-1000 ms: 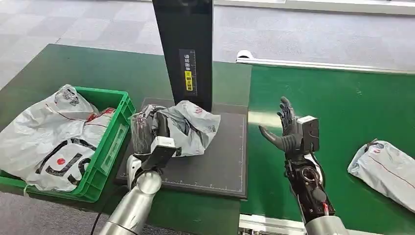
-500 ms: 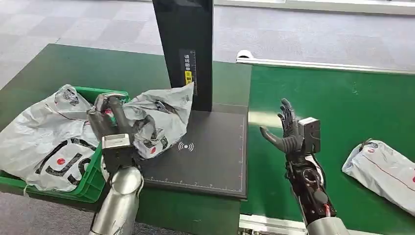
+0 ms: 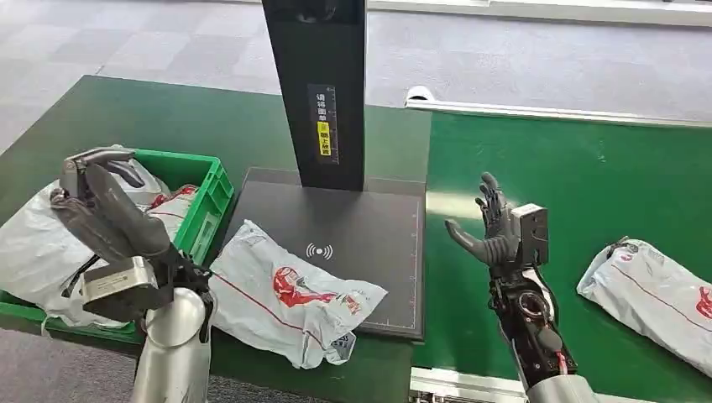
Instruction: Moved the parcel from conveyor to table for the left to box.
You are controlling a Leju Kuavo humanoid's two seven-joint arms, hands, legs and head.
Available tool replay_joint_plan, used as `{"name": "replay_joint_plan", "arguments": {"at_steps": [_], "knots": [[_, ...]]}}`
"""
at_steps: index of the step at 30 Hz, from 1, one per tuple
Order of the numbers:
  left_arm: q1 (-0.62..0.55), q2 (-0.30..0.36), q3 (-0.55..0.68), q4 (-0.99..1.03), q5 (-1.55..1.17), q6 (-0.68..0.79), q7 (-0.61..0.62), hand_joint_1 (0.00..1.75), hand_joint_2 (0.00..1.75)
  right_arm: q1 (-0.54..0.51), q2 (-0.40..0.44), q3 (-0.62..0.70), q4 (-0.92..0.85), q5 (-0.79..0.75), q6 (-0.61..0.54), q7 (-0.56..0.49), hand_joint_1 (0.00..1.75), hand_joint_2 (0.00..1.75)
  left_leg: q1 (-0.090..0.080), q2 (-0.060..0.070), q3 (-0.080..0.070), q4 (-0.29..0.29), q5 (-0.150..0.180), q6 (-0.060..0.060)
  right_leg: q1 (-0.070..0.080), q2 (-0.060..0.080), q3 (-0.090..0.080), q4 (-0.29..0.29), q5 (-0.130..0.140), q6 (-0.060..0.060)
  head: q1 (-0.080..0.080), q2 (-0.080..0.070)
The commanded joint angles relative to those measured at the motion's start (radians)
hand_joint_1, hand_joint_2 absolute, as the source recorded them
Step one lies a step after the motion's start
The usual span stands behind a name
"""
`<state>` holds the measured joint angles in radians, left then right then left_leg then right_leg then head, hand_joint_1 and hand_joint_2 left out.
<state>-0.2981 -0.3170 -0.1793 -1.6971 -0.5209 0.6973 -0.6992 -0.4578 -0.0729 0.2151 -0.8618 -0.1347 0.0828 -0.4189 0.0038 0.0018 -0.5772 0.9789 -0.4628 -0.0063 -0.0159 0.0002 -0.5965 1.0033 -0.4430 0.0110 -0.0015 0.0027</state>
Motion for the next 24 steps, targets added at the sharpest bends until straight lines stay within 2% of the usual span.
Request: {"name": "replay_joint_plan", "arguments": {"at_steps": [1,3,5,6,7,8,10,16,18,19,20,23,24], "knots": [[-0.087,0.011,0.092,-0.100,-0.161,0.001,0.001,1.75,0.00,-0.018,0.004,0.037,0.022,0.003,-0.008,0.008,0.00,1.75,0.002,0.001,0.001,0.001,-0.002,-0.001,0.002,0.001,0.001,0.000,-0.001,-0.001,0.000,0.000],[-0.113,0.029,0.091,-0.107,-0.175,0.001,0.001,1.75,0.00,-0.020,-0.002,0.043,0.032,0.006,-0.010,0.004,0.00,1.75,0.001,0.001,0.002,0.000,-0.001,0.000,0.001,0.001,0.002,-0.001,0.000,-0.001,0.000,0.000],[-0.118,0.086,0.008,0.012,-0.155,0.001,0.001,1.75,0.00,-0.014,-0.016,0.037,0.024,0.001,-0.013,-0.003,0.00,1.75,0.001,0.001,0.002,0.000,-0.001,0.000,0.001,0.001,0.002,-0.001,0.000,-0.001,0.000,0.000],[-0.145,0.182,-0.141,0.213,-0.093,0.001,0.001,1.48,0.00,0.006,-0.028,0.014,-0.003,0.016,-0.004,-0.005,0.00,1.75,0.000,0.000,0.001,0.000,0.000,0.000,0.000,0.000,0.001,-0.001,0.000,-0.001,0.000,0.000],[-0.167,0.225,-0.213,0.292,-0.079,0.001,0.001,0.00,0.00,0.016,-0.047,0.006,-0.016,0.005,0.007,-0.010,0.00,1.75,0.001,-0.002,0.002,-0.002,0.001,0.000,0.001,-0.002,0.003,-0.002,0.000,-0.001,0.000,0.000],[-0.190,0.261,-0.285,0.430,-0.123,-0.067,0.001,0.00,0.00,0.016,-0.057,-0.004,-0.023,-0.001,0.018,-0.005,0.00,1.75,0.001,-0.008,0.004,-0.004,0.003,0.000,0.001,-0.008,0.007,-0.004,0.000,-0.001,0.001,0.000],[-0.190,0.261,-0.285,0.430,-0.123,-0.067,0.001,0.00,0.00,0.016,-0.057,-0.004,-0.023,-0.001,0.018,-0.005,0.00,1.75,0.000,-0.011,0.006,-0.005,0.004,0.000,0.000,-0.011,0.008,-0.005,0.000,-0.001,0.000,0.000],[-0.183,0.265,-0.294,0.430,-0.122,-0.052,0.001,0.00,0.00,0.013,-0.054,-0.004,-0.023,-0.001,0.018,-0.005,0.00,1.75,0.000,0.003,0.005,-0.002,0.000,0.000,0.000,0.001,0.004,-0.002,0.000,-0.001,0.000,0.000],[-0.201,0.296,-0.334,0.486,-0.210,-0.067,0.010,0.00,0.00,0.006,-0.055,-0.004,-0.017,0.002,0.020,0.000,0.00,1.75,0.000,0.001,0.004,-0.001,0.000,0.000,0.000,-0.001,0.004,-0.001,0.000,-0.001,0.000,0.000],[-0.186,0.308,-0.335,0.495,-0.204,-0.163,0.022,0.00,0.00,0.004,-0.060,-0.008,-0.014,0.006,0.022,0.001,0.00,1.75,0.001,0.001,0.005,-0.002,0.000,-0.001,0.001,-0.001,0.005,-0.002,0.000,-0.002,0.000,0.000],[-0.165,0.323,-0.330,0.502,-0.205,-0.190,0.007,0.00,0.00,0.003,-0.066,-0.012,-0.012,0.007,0.029,0.002,0.00,1.75,0.000,0.001,0.004,-0.001,0.000,0.000,0.000,0.000,0.003,-0.001,0.000,-0.001,0.000,0.000],[-0.100,0.382,-0.316,0.407,-0.111,-0.168,0.001,0.00,0.00,0.019,-0.071,-0.033,-0.037,0.011,0.036,0.007,0.00,1.75,0.000,0.003,0.005,-0.002,0.000,0.000,0.000,0.001,0.003,-0.002,0.000,-0.001,0.000,0.000],[-0.100,0.382,-0.316,0.407,-0.111,-0.168,0.001,0.00,0.00,0.019,-0.071,-0.033,-0.037,0.011,0.036,0.007,0.00,1.75,0.000,0.005,0.006,-0.003,0.000,-0.001,0.000,0.003,0.004,-0.003,0.001,-0.002,0.000,0.000]]}}
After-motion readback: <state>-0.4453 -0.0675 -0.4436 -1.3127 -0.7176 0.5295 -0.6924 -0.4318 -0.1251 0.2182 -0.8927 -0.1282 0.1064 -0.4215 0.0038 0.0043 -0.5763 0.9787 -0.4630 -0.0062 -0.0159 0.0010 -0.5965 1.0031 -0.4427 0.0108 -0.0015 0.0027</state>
